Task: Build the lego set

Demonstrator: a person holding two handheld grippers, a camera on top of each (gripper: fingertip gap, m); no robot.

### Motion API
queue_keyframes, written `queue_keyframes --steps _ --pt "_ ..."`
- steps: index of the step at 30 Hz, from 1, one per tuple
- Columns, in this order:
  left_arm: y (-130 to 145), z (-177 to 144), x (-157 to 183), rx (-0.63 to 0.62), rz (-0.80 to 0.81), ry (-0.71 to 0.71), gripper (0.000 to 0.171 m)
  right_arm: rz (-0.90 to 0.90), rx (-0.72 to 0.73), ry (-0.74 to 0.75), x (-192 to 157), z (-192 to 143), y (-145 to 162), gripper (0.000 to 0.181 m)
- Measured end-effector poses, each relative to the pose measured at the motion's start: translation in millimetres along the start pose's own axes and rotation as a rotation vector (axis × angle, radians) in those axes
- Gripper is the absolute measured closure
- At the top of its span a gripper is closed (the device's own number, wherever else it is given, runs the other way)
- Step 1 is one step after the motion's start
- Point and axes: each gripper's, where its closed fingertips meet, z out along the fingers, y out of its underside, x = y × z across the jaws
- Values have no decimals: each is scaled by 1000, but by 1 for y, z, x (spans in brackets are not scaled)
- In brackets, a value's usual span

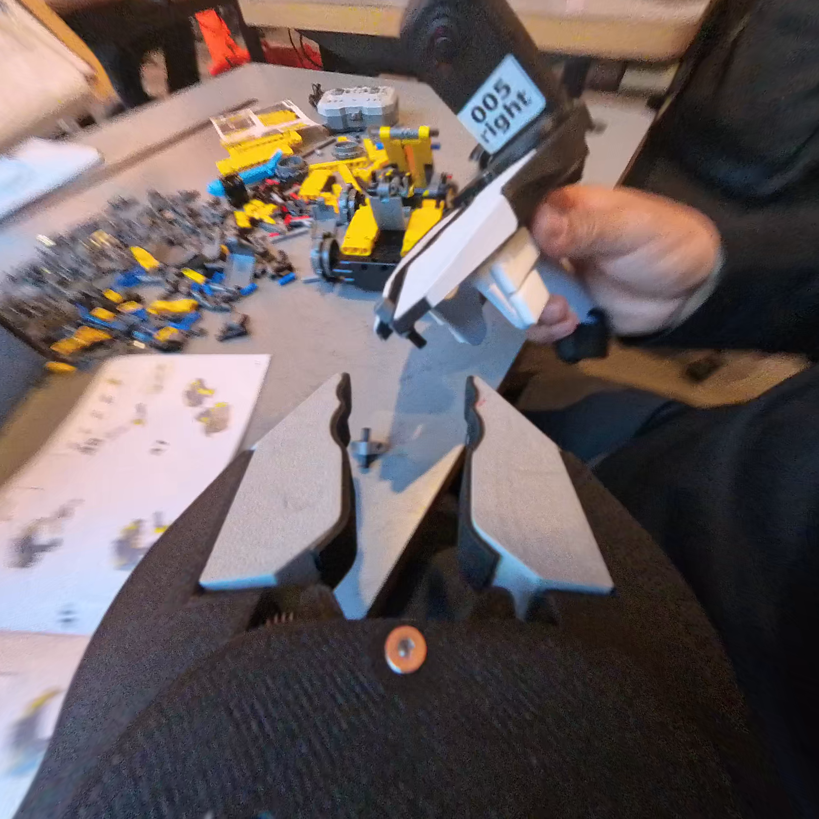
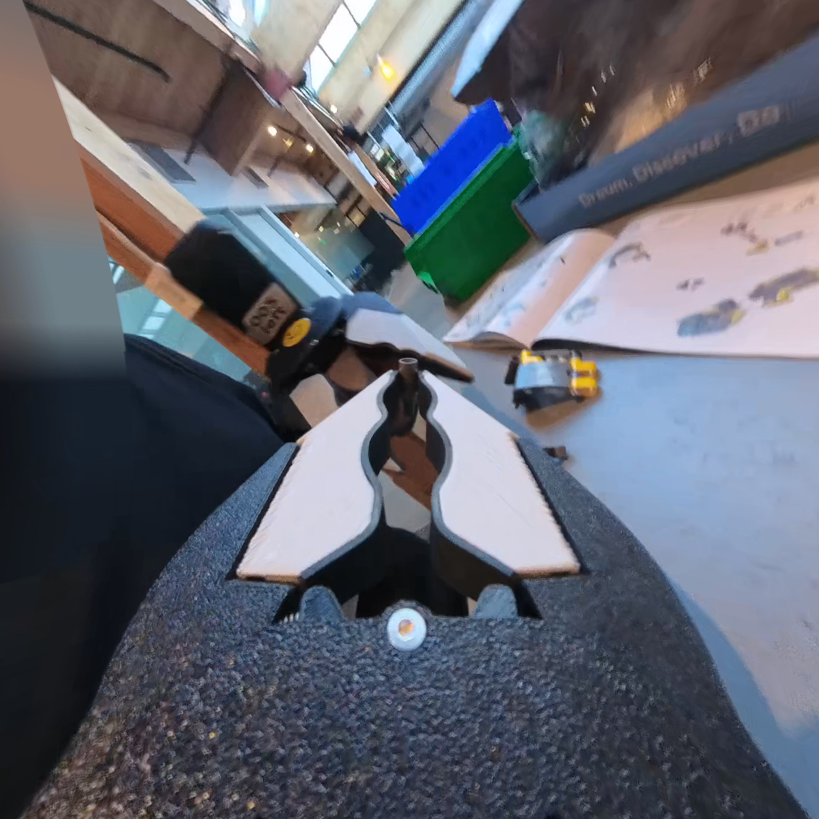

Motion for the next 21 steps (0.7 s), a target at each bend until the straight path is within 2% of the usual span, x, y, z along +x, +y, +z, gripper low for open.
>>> queue_keyframes --steps 2,3,5,10,13,21 --pt "-7 -1 10 42 -143 91 126 -66 26 -28 -12 -1 -6 175" --pt "-10 -2 13 65 -170 119 134 -104 30 -22 -15 0 -7 174" --pt "-11 -3 13 96 -178 113 146 -170 33 -7 -19 1 -8 174" --pt "-14 -2 22 147 -211 130 155 -230 20 -9 -22 8 -1 174" --pt "-15 -6 23 188 -230 139 167 -263 17 -11 -25 12 3 174" --pt "-7 -7 18 198 -268 159 171 -292 -1 -2 -20 17 8 174"
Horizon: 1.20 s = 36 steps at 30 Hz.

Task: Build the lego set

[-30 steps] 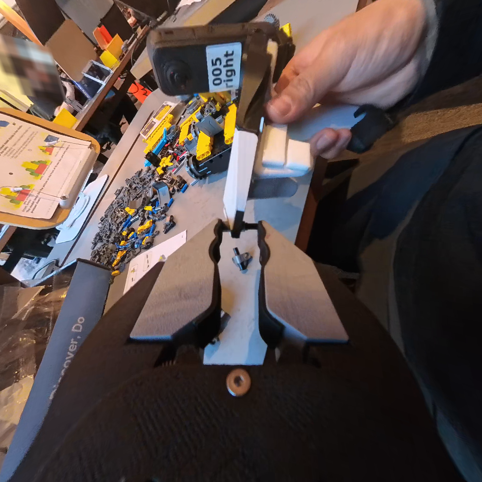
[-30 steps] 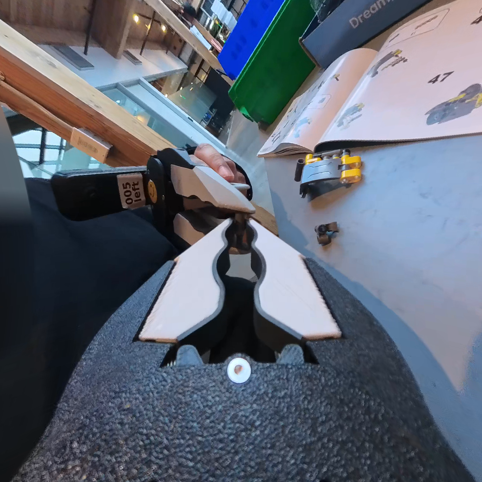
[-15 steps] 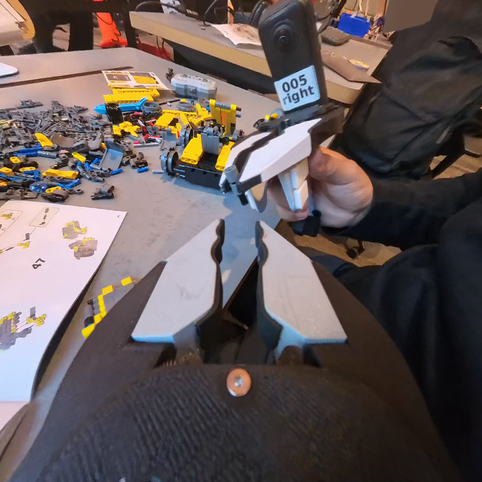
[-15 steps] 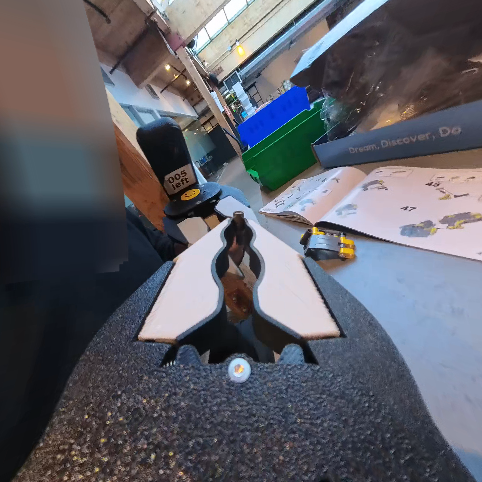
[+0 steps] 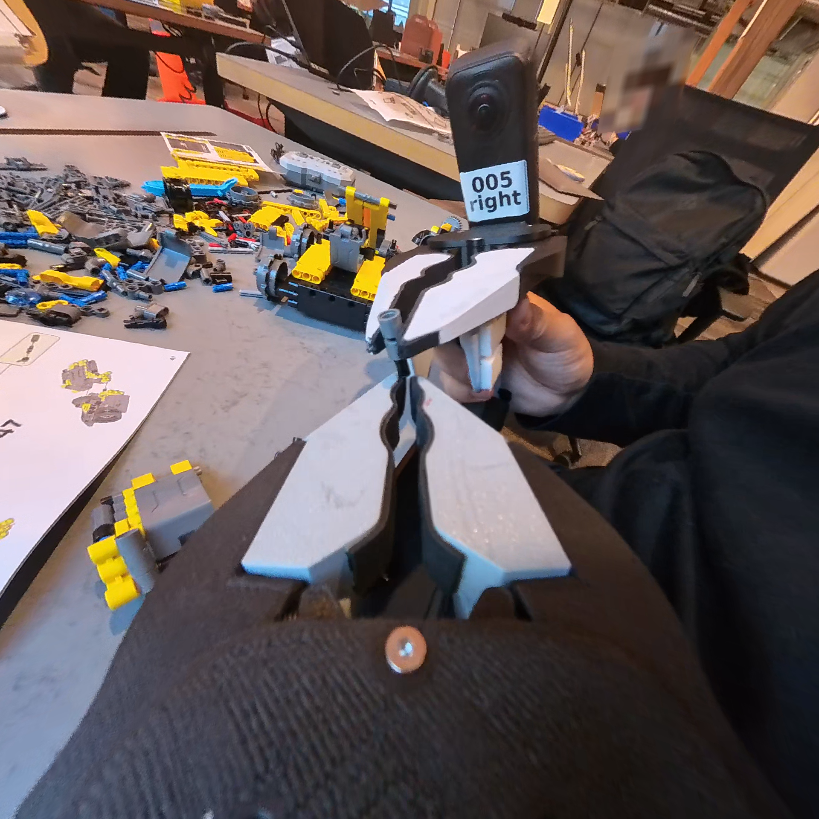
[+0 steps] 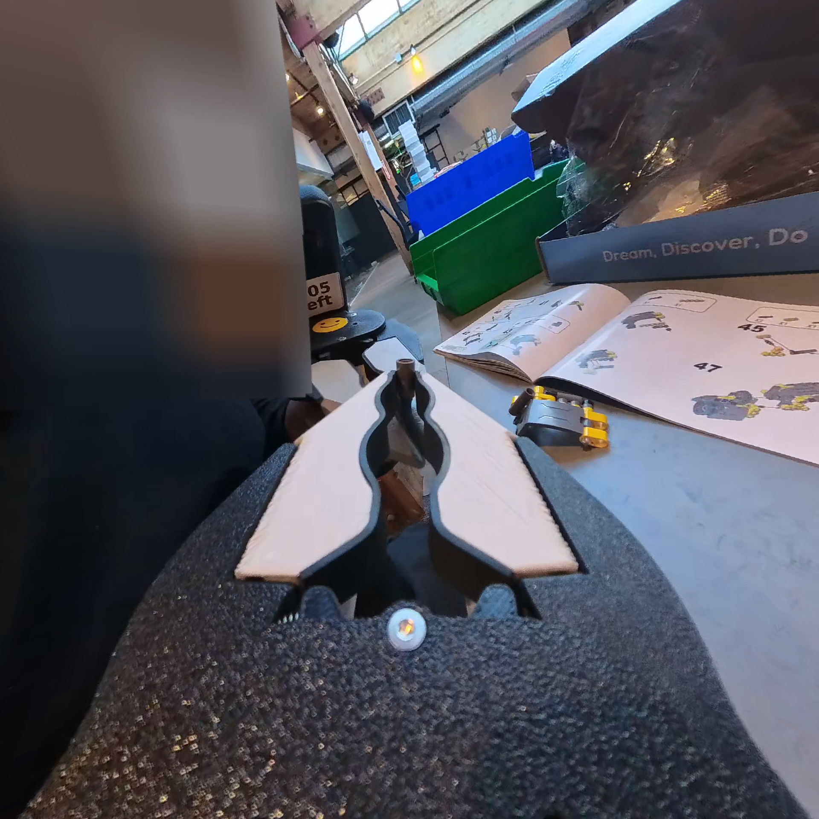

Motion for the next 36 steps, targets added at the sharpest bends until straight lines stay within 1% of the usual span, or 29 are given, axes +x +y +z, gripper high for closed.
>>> queue_keyframes --steps 7,9,12,17,24,27,32,36 --pt "7 1 -7 -11 -33 2 171 37 11 13 10 -1 -1 175" --pt "8 2 -8 -17 -57 14 161 53 25 22 15 -2 -3 174" --pt "12 3 -12 -25 -74 7 158 88 48 36 21 -5 -6 174" --pt "12 4 -13 -23 -81 7 159 150 77 32 25 -8 -8 174" --pt "2 -1 -14 8 -76 -6 160 175 58 10 21 -4 -2 174" --pt "-4 -4 -11 36 -74 1 165 168 45 0 17 -1 2 174" --pt "-10 -9 -1 103 -90 37 167 124 51 -50 3 0 2 174" --pt "-2 -6 -1 80 -58 21 168 95 9 -19 4 -3 9 174"
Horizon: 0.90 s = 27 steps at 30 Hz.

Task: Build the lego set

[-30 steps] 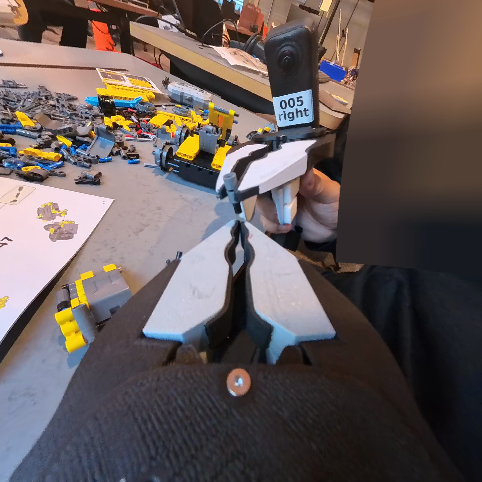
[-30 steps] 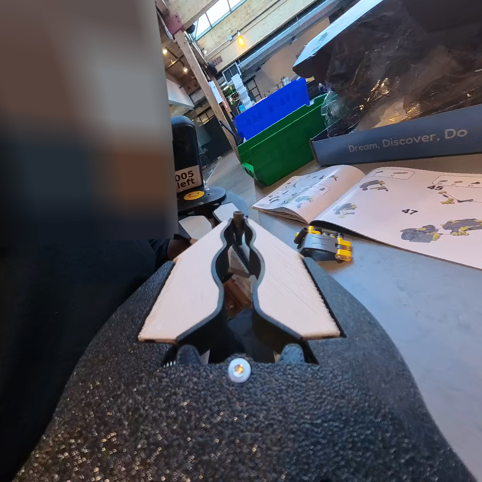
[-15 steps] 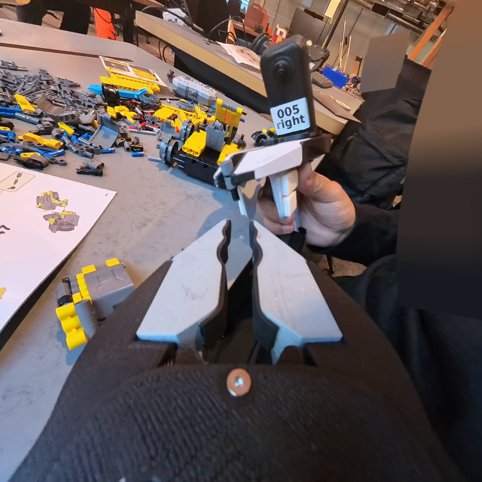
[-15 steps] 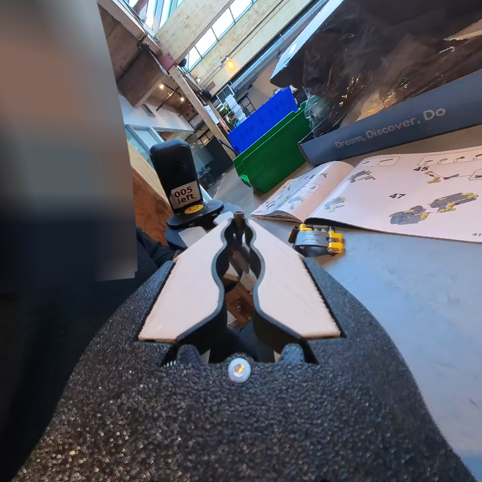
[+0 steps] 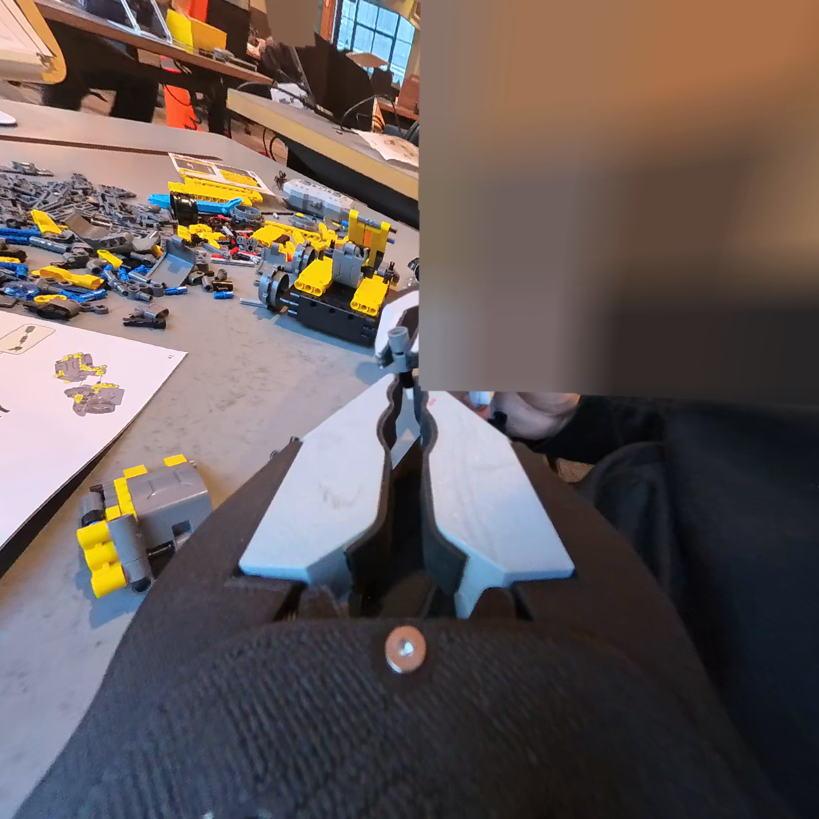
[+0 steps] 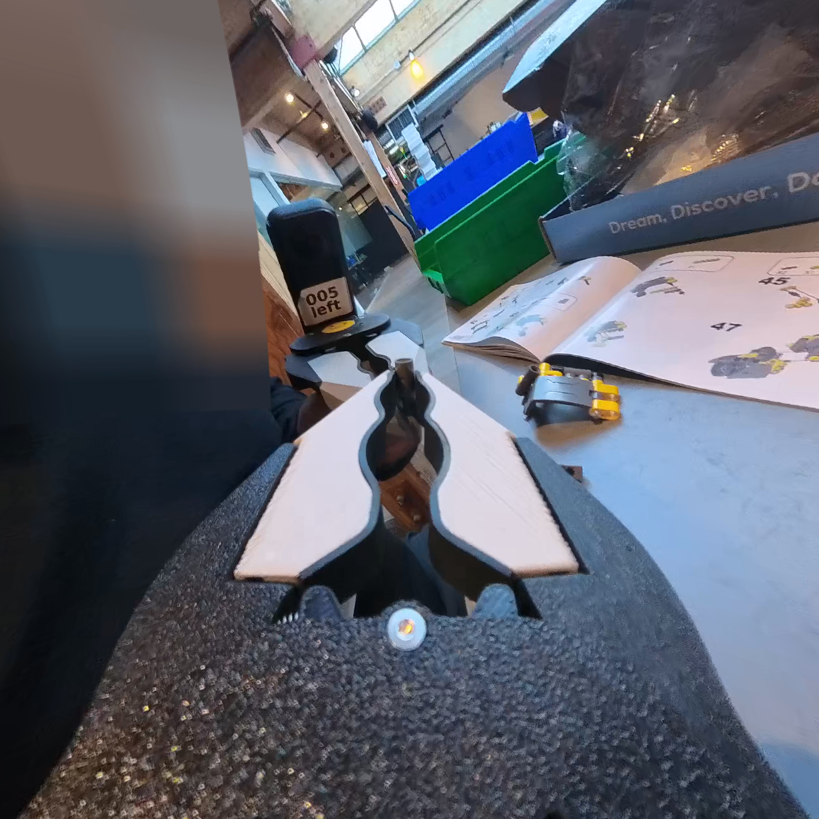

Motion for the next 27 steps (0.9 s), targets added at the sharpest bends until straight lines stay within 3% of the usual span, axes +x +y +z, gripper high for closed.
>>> queue_keyframes --steps 9,13,21,27 --pt "18 6 -15 -93 -17 -43 168 5 -72 65 13 -4 9 164" --pt "22 7 -17 -127 21 -69 168 -6 -104 98 18 -2 12 172" --pt "28 8 -20 -149 -1 -77 167 -16 -143 145 24 -4 16 173" --pt "36 6 -21 -171 32 -106 155 5 -153 157 27 -7 18 173"
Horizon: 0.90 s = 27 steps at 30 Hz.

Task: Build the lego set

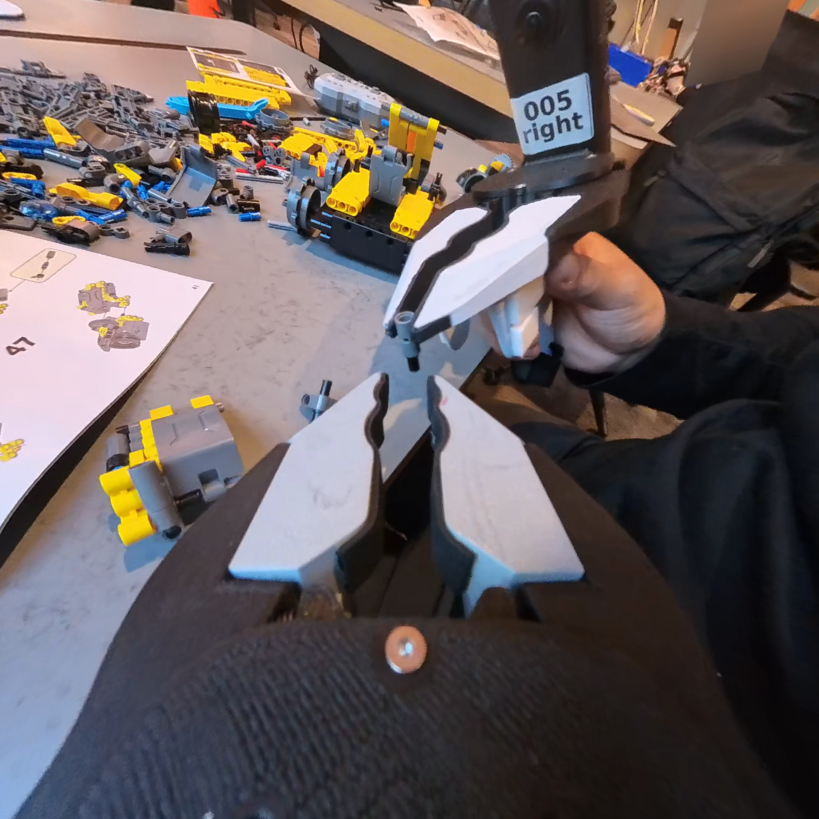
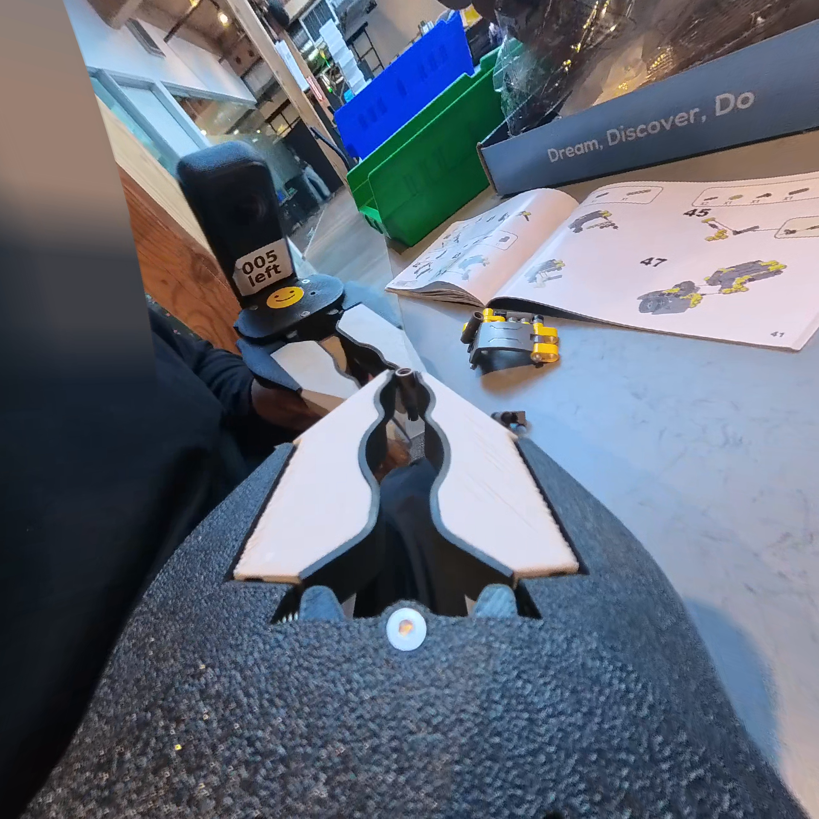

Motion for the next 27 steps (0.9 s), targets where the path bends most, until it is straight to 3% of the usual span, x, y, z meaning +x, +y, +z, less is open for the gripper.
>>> queue_keyframes --steps 8,21,27 --pt "24 1 3 -70 57 -4 156 36 -106 109 22 1 14 173" --pt "30 0 -4 -80 22 16 158 -84 -320 369 58 0 36 174" --pt "31 1 -4 -86 20 15 159 -72 -347 362 58 1 39 174"
